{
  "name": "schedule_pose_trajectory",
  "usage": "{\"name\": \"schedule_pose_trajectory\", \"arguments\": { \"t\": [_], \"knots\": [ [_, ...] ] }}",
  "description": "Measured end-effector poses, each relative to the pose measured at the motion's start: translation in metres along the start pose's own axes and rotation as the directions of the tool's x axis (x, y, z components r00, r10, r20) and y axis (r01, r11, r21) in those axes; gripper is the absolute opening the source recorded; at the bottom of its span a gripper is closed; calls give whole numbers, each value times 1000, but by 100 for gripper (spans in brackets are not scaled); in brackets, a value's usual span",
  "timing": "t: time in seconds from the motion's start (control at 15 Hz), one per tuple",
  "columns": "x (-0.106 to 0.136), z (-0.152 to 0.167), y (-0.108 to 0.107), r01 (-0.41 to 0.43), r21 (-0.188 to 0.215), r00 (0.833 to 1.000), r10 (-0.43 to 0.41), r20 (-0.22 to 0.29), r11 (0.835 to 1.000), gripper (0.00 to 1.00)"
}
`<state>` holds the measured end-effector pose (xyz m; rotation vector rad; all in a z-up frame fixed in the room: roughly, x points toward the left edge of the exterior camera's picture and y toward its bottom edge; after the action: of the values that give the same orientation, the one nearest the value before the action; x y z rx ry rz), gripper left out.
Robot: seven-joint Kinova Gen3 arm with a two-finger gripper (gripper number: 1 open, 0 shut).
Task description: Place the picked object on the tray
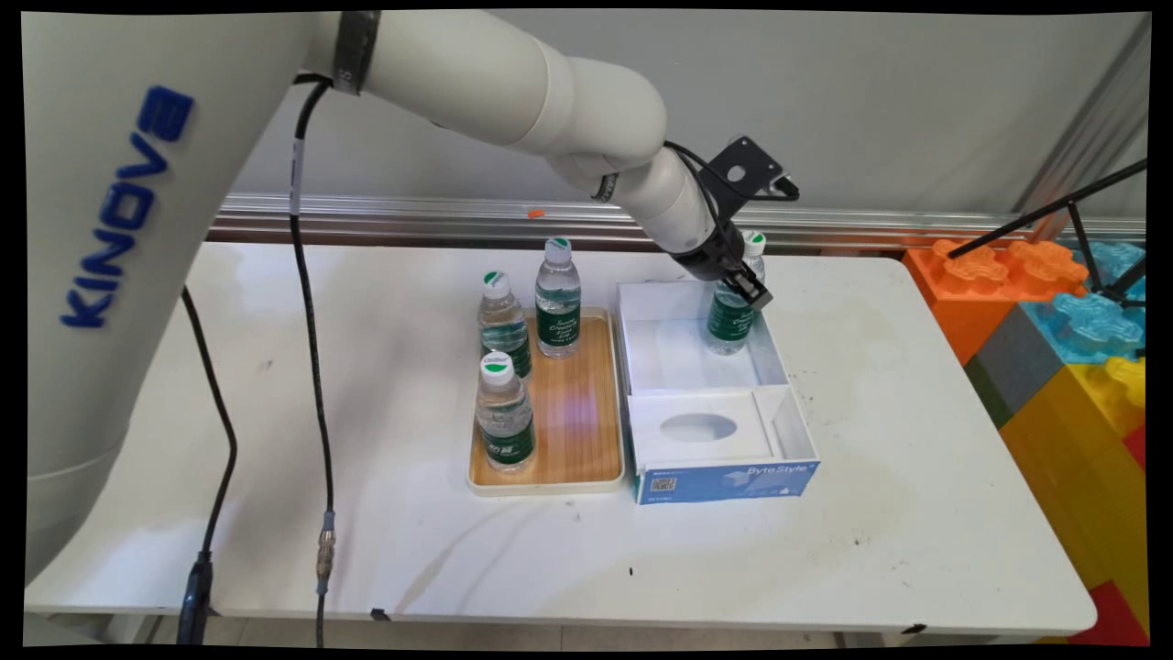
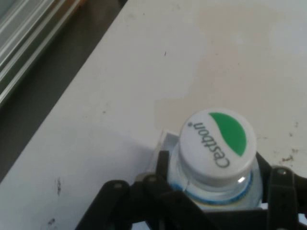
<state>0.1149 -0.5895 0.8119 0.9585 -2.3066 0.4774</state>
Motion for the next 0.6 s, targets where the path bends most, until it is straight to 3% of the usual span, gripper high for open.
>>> {"name": "schedule_pose_trajectory", "arguments": {
  "t": [0.6],
  "knots": [
    [49,-60,13,1,-10,1000,-2,-21,1000,0]
  ]
}}
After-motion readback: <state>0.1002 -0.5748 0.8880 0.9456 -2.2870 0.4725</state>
